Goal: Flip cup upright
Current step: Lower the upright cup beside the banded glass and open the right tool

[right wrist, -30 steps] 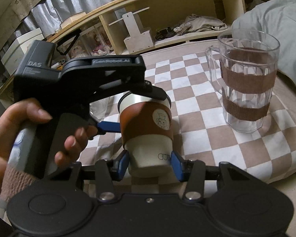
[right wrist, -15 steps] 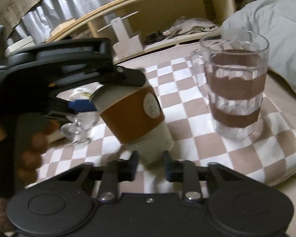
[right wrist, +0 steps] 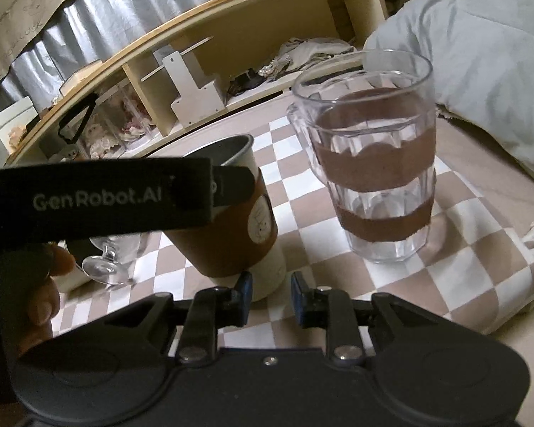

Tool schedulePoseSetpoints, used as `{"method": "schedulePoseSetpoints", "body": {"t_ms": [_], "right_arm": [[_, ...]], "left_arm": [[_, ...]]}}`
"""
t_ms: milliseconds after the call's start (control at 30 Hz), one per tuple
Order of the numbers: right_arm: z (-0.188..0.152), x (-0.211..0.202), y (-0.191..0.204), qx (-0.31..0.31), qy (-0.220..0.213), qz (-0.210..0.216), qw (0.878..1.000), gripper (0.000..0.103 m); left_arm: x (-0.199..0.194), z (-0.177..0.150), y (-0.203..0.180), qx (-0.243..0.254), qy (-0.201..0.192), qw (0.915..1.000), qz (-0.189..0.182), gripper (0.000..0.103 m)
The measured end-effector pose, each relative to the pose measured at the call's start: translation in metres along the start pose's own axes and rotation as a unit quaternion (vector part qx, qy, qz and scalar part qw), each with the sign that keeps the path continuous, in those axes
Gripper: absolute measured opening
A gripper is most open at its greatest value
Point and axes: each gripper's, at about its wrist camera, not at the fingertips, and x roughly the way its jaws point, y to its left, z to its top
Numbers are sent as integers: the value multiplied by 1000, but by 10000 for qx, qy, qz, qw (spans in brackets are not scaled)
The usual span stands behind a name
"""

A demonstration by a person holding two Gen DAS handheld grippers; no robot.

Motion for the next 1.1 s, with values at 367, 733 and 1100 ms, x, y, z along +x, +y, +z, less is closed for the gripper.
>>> {"method": "schedulePoseSetpoints", "body": {"t_ms": [367,733,1100], "right_arm": [[2,6,-6,7,29,-196,9998,26],[2,10,-6,7,94,-221,9997,26],[1,-11,-5,-9,-69,-315,9995,44]], "left_arm": [[4,4,-10,-79,118,9998,-122,83],[-2,3,-13,-21,189,9996,-196,86],[-36,-2,1,-469,-137,9985,-251,94]]}}
